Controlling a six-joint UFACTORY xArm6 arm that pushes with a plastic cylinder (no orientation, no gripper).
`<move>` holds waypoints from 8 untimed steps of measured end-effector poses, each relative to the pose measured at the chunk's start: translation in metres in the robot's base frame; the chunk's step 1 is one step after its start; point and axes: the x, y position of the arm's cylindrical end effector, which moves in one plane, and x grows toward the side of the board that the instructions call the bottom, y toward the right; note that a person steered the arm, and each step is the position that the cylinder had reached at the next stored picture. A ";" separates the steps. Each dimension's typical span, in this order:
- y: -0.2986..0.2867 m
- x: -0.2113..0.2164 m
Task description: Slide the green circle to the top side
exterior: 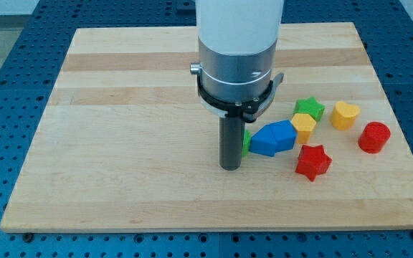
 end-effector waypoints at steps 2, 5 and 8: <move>0.021 0.004; 0.061 0.009; -0.082 0.028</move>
